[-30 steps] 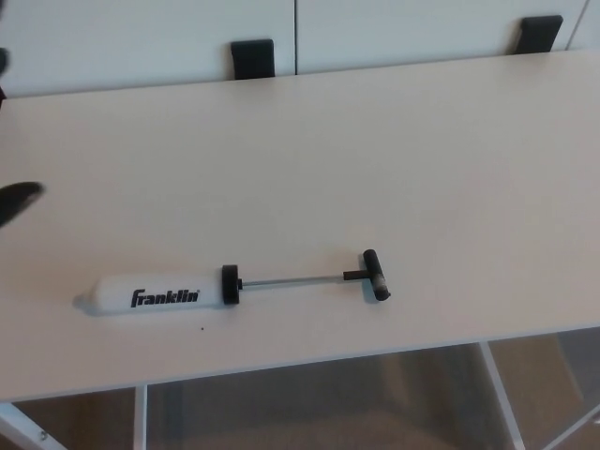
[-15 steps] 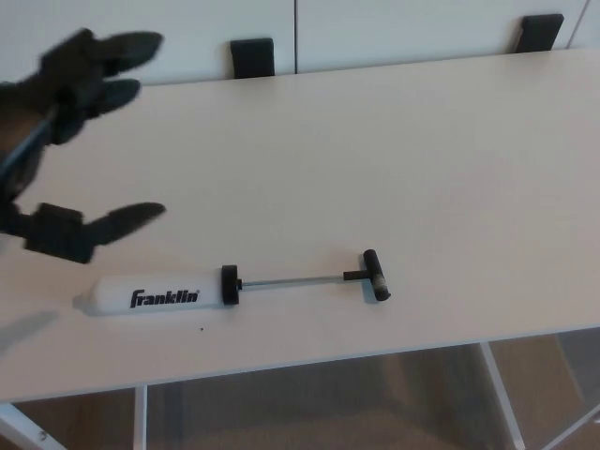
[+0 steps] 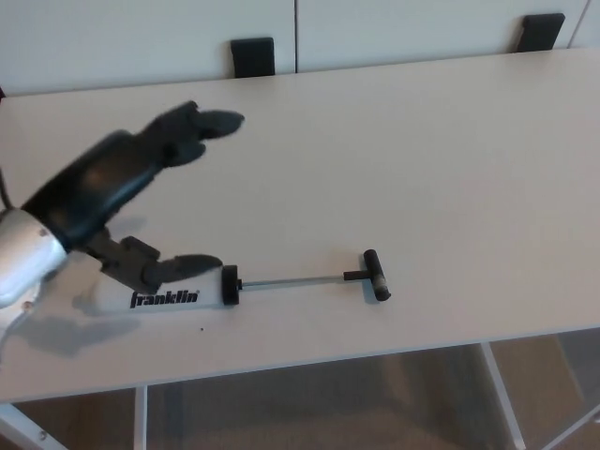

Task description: The robot walks towards a desk on which an air pump is kept in the middle. It lifts it up and holds it with its left hand and uses its right hand to compress it by pushing its handle inwards.

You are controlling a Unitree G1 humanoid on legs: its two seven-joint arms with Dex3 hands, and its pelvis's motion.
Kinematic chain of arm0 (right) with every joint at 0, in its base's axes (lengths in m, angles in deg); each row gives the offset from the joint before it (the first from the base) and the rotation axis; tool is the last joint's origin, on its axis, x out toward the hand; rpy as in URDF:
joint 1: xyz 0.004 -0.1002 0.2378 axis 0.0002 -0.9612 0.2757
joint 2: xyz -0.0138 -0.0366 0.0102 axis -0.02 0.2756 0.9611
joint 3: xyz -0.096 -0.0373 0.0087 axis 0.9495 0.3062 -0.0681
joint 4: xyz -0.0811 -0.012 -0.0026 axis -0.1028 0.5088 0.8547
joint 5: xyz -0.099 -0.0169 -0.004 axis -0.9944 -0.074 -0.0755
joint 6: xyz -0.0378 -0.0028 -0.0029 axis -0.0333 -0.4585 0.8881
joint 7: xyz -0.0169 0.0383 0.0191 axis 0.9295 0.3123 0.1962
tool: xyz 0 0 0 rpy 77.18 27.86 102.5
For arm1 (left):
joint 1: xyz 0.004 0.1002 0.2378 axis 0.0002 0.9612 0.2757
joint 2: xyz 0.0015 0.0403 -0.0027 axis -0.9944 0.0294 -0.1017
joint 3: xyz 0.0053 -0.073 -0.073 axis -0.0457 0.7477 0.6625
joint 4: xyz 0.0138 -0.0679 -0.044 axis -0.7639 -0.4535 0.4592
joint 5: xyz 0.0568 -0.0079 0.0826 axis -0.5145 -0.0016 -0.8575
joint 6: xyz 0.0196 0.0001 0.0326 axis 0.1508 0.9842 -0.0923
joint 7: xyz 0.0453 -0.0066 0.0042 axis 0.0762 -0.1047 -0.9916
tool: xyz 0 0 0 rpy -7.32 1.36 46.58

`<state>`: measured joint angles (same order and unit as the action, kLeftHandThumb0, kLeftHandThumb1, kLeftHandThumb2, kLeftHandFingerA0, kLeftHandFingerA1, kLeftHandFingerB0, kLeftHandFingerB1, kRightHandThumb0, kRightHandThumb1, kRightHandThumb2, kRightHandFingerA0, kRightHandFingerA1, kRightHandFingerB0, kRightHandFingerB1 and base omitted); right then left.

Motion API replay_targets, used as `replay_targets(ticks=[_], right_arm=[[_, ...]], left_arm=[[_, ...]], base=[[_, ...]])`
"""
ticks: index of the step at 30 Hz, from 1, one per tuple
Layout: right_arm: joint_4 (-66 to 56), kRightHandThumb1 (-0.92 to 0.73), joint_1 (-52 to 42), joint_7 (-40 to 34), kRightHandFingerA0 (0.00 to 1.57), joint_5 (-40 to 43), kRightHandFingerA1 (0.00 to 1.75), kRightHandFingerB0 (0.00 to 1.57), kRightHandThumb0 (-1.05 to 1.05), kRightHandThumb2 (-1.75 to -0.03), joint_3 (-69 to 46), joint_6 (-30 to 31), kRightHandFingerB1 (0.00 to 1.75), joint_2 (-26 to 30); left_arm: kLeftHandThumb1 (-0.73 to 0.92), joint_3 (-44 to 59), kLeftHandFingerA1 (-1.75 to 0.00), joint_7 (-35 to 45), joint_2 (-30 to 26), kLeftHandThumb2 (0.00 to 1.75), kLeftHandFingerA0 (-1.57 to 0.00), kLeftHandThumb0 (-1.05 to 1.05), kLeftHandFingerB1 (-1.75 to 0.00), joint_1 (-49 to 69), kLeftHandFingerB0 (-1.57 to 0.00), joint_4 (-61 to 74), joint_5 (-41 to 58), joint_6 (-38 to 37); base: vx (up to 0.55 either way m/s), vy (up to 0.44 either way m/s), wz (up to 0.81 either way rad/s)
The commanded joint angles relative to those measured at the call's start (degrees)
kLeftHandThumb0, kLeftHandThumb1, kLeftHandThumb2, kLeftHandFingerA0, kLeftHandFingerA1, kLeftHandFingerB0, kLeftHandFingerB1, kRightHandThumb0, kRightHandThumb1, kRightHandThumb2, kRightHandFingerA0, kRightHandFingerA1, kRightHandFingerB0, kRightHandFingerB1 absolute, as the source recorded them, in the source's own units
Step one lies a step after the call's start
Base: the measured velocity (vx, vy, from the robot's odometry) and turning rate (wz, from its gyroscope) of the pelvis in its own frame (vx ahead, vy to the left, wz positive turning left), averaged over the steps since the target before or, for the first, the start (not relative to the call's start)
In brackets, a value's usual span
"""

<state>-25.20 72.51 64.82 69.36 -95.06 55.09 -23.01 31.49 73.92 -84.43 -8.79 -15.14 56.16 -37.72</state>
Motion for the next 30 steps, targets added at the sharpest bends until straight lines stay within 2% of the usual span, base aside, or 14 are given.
replay_targets(ticks=[1,7,8,12,13,17,18,19,21,22,24,25,30], right_arm=[[-3.5,-0.59,-0.8,0.0,0.74,-2.5,0.51,0.47,-0.33,-0.57,1.8,0.9,0.40,2.7],[-4.7,-0.59,-1.0,-0.5,0.75,-3.1,0.51,0.47,-0.32,-0.57,2.2,1.4,0.39,2.7],[-5.1,-0.59,-1.1,-0.8,0.74,-3.2,0.50,0.47,-0.32,-0.57,2.3,2.0,0.39,2.7],[-5.2,-0.60,-0.9,-0.7,0.74,-3.0,0.50,0.47,-0.31,-0.57,2.2,2.7,0.39,2.8],[-4.8,-0.60,-0.8,-0.7,0.76,-3.0,0.50,0.47,-0.31,-0.57,2.3,2.5,0.39,2.9],[-4.8,-0.60,-1.0,-0.4,0.76,-3.1,0.50,0.47,-0.31,-0.57,2.5,2.4,0.39,3.1],[-4.9,-0.60,-1.1,-0.3,0.76,-3.1,0.50,0.47,-0.31,-0.57,2.5,2.4,0.39,3.1],[-4.7,-0.61,-1.1,-0.2,0.75,-3.3,0.49,0.47,-0.33,-0.58,2.7,2.2,0.39,3.2],[-4.4,-0.61,-1.0,0.0,0.75,-3.4,0.49,0.47,-0.33,-0.58,2.9,1.9,0.39,3.3],[-4.2,-0.60,-1.0,-0.2,0.77,-3.8,0.49,0.47,-0.34,-0.57,3.2,1.7,0.39,3.4],[-4.0,-0.60,-1.0,-0.5,0.77,-4.2,0.49,0.47,-0.34,-0.57,3.5,1.6,0.39,3.5],[-3.7,-0.61,-0.8,-0.4,0.76,-4.2,0.50,0.47,-0.33,-0.57,3.6,1.3,0.39,3.5],[-3.0,-0.60,-0.7,-0.2,0.77,-4.1,0.50,0.47,-0.34,-0.57,3.9,0.4,0.39,3.6]], left_arm=[[0.41,-31.2,-0.33,2.9,-4.0,0.78,-0.05,-0.63,-0.32,-13.2,-0.05,-19.1,-50.3,-3.4],[0.38,-33.3,-0.28,3.7,-3.9,0.76,-0.03,-0.57,-0.29,-14.9,-0.07,-20.6,-50.7,-2.3],[0.40,-33.7,-0.26,3.9,-3.9,0.75,-0.07,-0.59,-0.27,-15.2,-0.07,-20.8,-50.7,-2.2],[0.38,-34.6,-0.28,3.9,-4.0,0.75,-0.04,-0.57,-0.29,-15.5,-0.06,-21.0,-50.5,-1.9],[0.40,-35.0,-0.25,3.9,-4.2,0.59,-0.08,-0.62,-0.26,-15.5,-0.11,-21.0,-50.7,-1.9],[0.44,-36.1,-0.25,3.5,-4.5,0.55,-0.09,-0.58,-0.26,-15.5,-0.13,-21.1,-50.9,-1.3],[0.44,-36.3,-0.25,3.4,-4.6,0.55,-0.09,-0.58,-0.26,-15.5,-0.13,-21.1,-50.9,-1.2],[0.39,-36.4,-0.29,3.4,-4.7,0.68,-0.06,-0.59,-0.30,-15.4,-0.11,-20.8,-51.1,-0.9],[0.39,-36.7,-0.29,3.4,-4.9,0.68,-0.06,-0.59,-0.30,-15.4,-0.11,-20.6,-51.4,-0.4],[0.42,-36.9,-0.25,3.3,-4.9,0.57,-0.08,-0.51,-0.24,-15.2,-0.11,-20.4,-51.8,-0.2],[0.42,-37.3,-0.25,3.1,-4.9,0.57,-0.08,-0.51,-0.24,-15.2,-0.11,-20.3,-52.4,0.1],[0.45,-37.4,-0.25,3.1,-4.9,0.56,-0.08,-0.40,-0.25,-15.1,-0.09,-20.2,-52.5,0.3],[0.45,-37.9,-0.22,4.1,-5.0,0.62,-0.07,-0.40,-0.21,-14.9,-0.05,-19.6,-52.4,1.4]], base=[[0.00,0.000,0.00],[0.00,0.000,0.00],[0.00,0.000,0.00],[0.00,0.000,0.00],[0.00,0.000,0.00],[0.00,0.000,0.00],[0.00,0.000,0.00],[0.00,0.000,0.00],[0.00,0.000,0.00],[0.00,0.000,0.00],[0.00,0.000,0.00],[0.00,0.000,0.00],[0.00,0.000,0.00]])
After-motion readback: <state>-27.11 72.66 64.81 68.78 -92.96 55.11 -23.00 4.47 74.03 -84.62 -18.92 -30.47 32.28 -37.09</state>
